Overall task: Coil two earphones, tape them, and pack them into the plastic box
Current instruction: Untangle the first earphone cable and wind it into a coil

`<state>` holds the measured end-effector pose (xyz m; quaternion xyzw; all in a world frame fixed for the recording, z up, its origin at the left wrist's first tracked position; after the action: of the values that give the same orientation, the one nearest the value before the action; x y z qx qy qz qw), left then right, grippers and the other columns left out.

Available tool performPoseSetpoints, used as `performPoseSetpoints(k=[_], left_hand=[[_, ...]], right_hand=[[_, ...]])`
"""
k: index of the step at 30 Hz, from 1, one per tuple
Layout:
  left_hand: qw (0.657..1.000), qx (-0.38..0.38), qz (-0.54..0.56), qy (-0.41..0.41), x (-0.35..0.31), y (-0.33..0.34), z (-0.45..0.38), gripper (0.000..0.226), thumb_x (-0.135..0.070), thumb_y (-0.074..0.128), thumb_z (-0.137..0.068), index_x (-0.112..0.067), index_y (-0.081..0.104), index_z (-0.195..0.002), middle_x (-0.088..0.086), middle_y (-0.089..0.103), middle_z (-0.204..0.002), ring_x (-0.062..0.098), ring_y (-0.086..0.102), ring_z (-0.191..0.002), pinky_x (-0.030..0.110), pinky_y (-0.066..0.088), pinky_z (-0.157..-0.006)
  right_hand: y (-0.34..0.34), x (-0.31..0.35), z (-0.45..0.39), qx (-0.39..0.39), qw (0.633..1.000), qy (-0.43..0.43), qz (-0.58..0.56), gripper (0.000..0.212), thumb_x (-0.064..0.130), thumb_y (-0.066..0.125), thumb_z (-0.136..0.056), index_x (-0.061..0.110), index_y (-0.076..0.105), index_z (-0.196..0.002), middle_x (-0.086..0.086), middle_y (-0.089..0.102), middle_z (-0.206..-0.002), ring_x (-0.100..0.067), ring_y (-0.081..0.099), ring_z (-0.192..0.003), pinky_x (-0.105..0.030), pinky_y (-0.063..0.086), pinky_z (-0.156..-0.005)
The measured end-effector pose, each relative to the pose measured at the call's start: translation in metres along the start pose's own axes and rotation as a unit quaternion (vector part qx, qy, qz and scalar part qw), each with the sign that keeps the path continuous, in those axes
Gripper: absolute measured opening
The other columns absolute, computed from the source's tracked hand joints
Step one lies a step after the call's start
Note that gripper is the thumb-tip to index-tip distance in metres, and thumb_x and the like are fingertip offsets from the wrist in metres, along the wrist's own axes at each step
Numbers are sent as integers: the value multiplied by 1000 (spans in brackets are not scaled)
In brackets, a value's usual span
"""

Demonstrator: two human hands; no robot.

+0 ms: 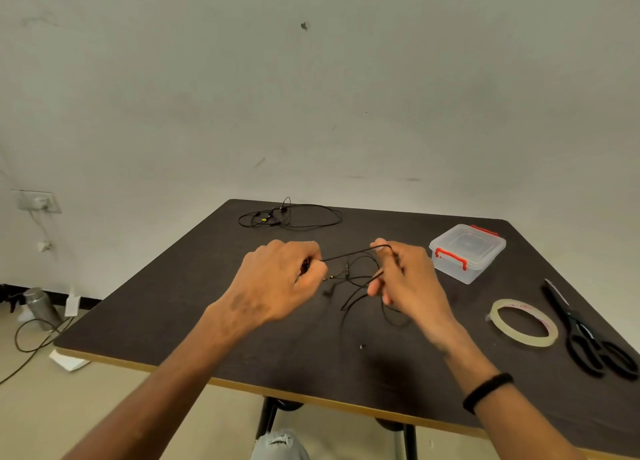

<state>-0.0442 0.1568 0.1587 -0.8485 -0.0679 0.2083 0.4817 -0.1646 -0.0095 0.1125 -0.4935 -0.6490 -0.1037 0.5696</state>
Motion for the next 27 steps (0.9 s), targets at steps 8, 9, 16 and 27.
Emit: performPoseSetpoints(k=[8, 9, 16, 27], left_hand=[[999, 1, 42, -16, 42, 0, 10, 26, -37, 37, -86, -26, 47, -65, -6, 48, -49, 14, 43, -47, 28, 32, -52], [999, 2, 40, -17, 46, -1, 11, 27, -37, 37, -87, -26, 48, -64, -6, 49, -49, 14, 43, -47, 28, 32, -52], [995, -15, 79, -60, 83, -2, 6, 29, -35, 40, -86, -22, 48, -62, -1, 50, -53, 12, 39, -49, 31, 35, -52], [878, 20, 444, -181, 74, 24, -73, 25, -20, 41, -104, -13, 59, -89, -1, 49, -61, 12, 41, -54, 26, 37, -53]], right_hand=[[-19, -52, -29, -102, 987, 103, -68, 40, 38, 47, -111, 9, 75, -106, -8, 54, -55, -10, 49, -46, -28, 43, -56], [-21, -57, -32, -107, 984, 116, -80, 37, 37, 47, -111, 13, 76, -107, -6, 52, -54, -11, 47, -46, -28, 42, -56], [-30, -98, -60, -144, 932, 271, -192, 28, 20, 46, -111, 6, 70, -116, -4, 55, -62, -12, 41, -48, -23, 30, -40], [-10, -28, -77, -70, 988, 127, 44, 88, 31, 76, -94, 20, 23, -163, -14, 39, -158, -31, 61, -126, -36, 52, -94]])
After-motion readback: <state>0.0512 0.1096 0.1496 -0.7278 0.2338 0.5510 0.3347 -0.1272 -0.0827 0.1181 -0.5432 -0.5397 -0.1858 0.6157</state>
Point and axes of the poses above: each hand's wrist, its own z-axis away from the middle knuckle, its own y-axis out of the palm, x = y × z, the point moved 9 cm from there along -z, towards the middle knuckle
